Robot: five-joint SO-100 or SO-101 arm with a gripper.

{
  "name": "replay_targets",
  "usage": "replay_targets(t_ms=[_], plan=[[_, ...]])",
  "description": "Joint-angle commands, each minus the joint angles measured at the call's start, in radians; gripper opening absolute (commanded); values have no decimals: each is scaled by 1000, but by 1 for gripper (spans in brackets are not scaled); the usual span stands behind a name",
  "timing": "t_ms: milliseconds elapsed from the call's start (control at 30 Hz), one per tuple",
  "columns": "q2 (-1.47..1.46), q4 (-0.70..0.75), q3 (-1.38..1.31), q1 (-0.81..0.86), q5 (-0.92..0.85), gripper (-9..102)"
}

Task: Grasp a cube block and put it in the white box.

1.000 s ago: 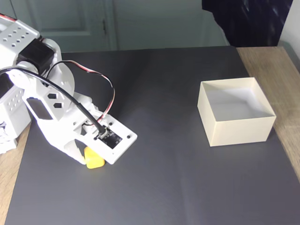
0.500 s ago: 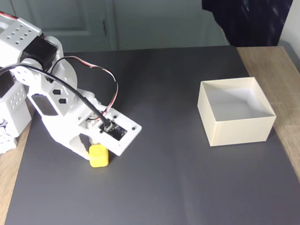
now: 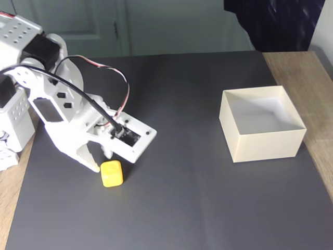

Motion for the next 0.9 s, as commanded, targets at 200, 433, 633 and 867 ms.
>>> replay_targets(t_ms=[200, 433, 633, 867], plan=[[181, 78, -32, 3, -81, 21], [92, 41, -112, 57, -97, 30], [-14, 26, -181, 75, -112, 27], [-64, 28, -181, 103, -109, 25]])
